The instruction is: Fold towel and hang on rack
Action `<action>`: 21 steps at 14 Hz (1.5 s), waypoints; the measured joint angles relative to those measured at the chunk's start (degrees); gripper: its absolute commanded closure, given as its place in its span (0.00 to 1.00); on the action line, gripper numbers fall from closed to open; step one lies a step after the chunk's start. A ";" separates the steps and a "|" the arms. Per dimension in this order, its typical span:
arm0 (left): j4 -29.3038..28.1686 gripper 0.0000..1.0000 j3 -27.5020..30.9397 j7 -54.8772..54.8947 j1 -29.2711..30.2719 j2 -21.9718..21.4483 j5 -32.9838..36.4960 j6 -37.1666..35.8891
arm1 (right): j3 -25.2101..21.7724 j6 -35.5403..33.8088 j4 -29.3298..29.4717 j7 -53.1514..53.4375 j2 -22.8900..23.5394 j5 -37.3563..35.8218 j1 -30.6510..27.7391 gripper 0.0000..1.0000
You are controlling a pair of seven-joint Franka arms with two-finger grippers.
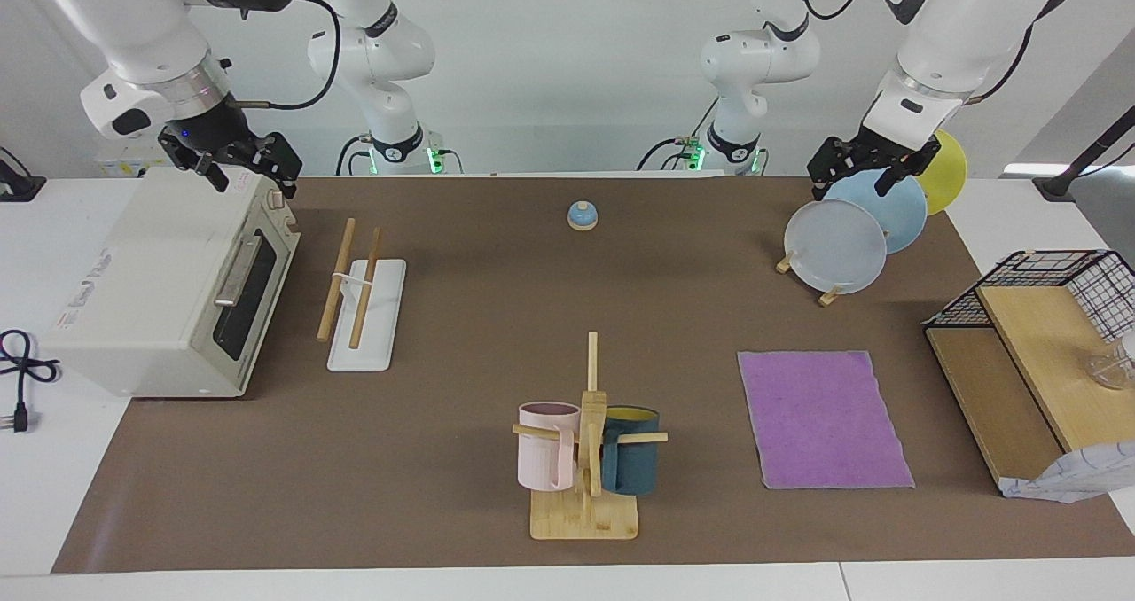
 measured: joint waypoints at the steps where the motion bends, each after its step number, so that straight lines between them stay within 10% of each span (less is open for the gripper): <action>1: 0.00 0.00 0.00 0.00 0.00 0.00 -0.15 0.06 | 0.00 0.00 0.00 0.00 0.00 0.00 0.00 0.00; 8: -1.28 0.00 0.11 -0.31 0.08 -0.75 -0.31 1.31 | 0.03 0.00 -0.01 0.00 0.00 0.05 0.10 0.00; 12: -12.66 0.00 0.68 0.13 3.88 -0.31 -0.31 17.01 | 0.16 0.59 -0.27 -0.29 -0.02 0.94 3.07 0.00; 21: -22.23 0.05 0.93 6.68 9.96 19.78 -0.33 45.83 | 0.57 25.24 -9.96 22.54 2.48 21.46 16.43 0.00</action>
